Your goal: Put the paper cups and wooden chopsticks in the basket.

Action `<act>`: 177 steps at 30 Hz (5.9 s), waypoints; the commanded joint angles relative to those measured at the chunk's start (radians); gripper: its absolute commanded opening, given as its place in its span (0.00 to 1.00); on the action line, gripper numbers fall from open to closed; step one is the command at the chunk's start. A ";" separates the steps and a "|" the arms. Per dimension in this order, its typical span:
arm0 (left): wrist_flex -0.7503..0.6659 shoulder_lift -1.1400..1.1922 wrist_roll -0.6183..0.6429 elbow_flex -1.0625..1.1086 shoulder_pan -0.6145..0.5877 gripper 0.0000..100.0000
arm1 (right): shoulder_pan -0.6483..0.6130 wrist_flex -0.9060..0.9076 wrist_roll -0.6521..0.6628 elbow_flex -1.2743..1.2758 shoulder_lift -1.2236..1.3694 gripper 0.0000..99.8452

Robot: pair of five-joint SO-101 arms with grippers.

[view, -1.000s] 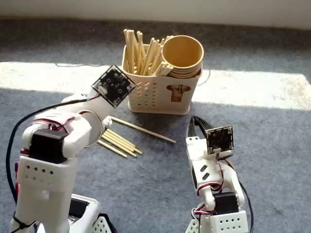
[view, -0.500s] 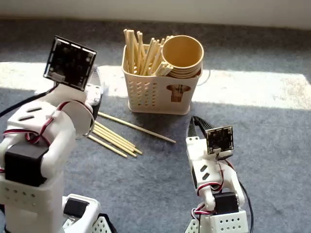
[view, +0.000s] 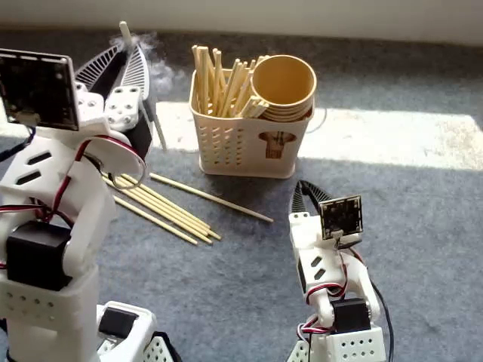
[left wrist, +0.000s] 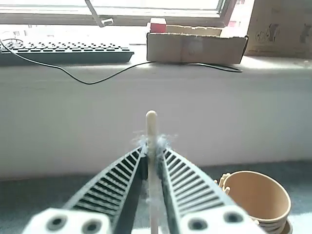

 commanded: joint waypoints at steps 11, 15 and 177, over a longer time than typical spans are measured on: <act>-0.404 -0.005 0.028 0.162 0.108 0.01 | 0.005 -0.027 0.011 0.105 -0.008 0.00; -0.486 -0.005 0.026 0.222 0.114 0.01 | 0.005 -0.027 0.011 0.105 -0.008 0.00; -0.032 -0.018 -0.152 1.101 -0.739 0.07 | -0.578 0.166 0.328 -1.810 2.373 0.13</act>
